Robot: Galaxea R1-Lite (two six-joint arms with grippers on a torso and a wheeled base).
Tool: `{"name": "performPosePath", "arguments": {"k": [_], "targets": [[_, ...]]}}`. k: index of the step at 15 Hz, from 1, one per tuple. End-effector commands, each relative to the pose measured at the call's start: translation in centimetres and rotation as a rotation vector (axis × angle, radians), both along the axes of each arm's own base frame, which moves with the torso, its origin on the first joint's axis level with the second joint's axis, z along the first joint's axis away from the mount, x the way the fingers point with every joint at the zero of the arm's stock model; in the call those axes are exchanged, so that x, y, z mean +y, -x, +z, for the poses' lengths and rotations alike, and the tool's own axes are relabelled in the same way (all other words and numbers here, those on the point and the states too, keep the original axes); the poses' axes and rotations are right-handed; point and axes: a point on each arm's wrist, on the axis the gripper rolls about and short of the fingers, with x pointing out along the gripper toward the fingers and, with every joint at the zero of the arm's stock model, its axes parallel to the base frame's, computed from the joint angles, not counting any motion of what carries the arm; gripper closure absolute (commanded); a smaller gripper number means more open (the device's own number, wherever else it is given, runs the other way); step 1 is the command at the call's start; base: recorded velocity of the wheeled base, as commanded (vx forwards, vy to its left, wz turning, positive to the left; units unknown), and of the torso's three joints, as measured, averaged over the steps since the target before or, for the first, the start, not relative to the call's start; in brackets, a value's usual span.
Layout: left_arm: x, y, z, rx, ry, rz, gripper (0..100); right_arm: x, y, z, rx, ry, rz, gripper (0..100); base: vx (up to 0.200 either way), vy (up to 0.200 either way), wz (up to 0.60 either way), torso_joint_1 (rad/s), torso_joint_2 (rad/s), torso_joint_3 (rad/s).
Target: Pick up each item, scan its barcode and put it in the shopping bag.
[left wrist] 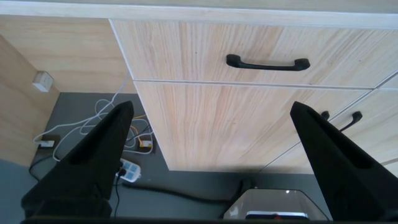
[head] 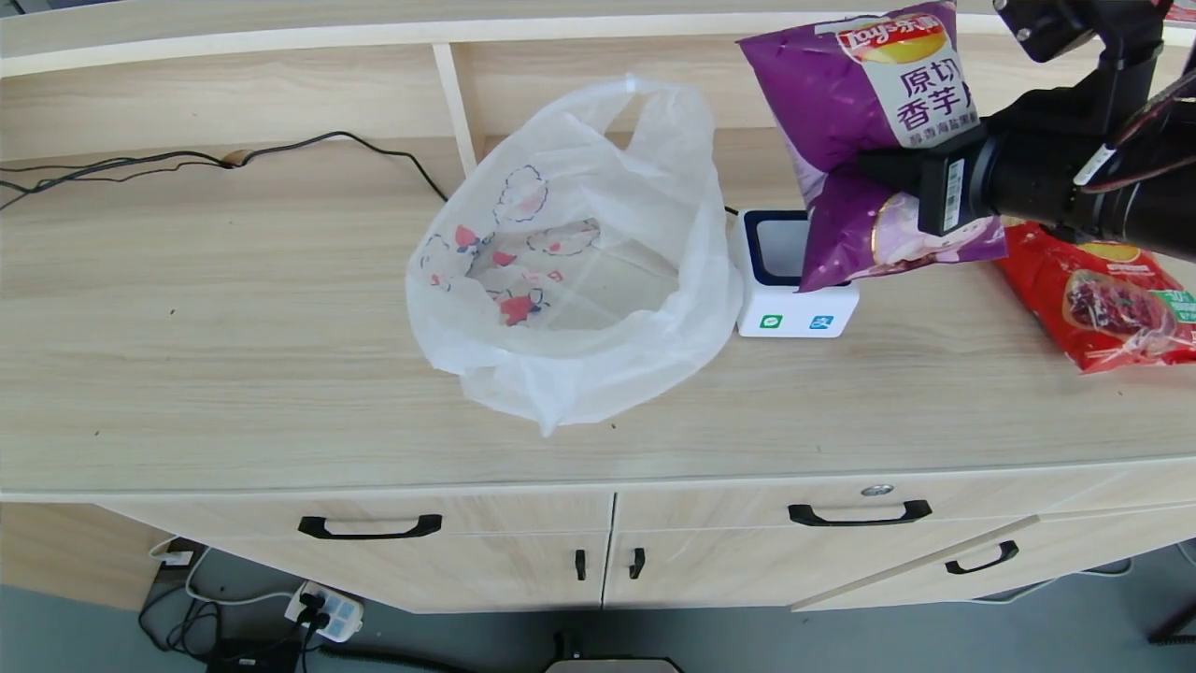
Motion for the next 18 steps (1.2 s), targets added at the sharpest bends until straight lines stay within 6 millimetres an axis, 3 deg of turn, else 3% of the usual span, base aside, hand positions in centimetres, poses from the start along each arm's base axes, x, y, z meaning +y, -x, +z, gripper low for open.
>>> {"name": "performPosePath", "arguments": {"k": [1,4,11,15,18], "targets": [[0.0,0.0,0.0,0.001,-0.001,0.000,0,0.1,1.8,1.2,-0.034,-0.035,0.069,100,0.000,0.000,0.00,0.000,0.00,0.000],[0.0,0.0,0.0,0.001,-0.001,0.000,0,0.3,4.0,1.3,-0.054,-0.067,0.133,100,0.000,0.000,0.00,0.000,0.00,0.000],[0.0,0.0,0.0,0.001,-0.001,0.000,0,-1.5,9.4,0.8,-0.033,-0.191,0.128,100,0.000,0.000,0.00,0.000,0.00,0.000],[0.0,0.0,0.0,0.001,-0.001,0.000,0,-1.5,9.3,-0.1,0.003,-0.197,0.120,100,0.000,0.000,0.00,0.000,0.00,0.000],[0.0,0.0,0.0,0.001,-0.001,0.000,0,-1.1,9.0,0.4,-0.015,-0.206,0.117,100,0.000,0.000,0.00,0.000,0.00,0.000]]}}
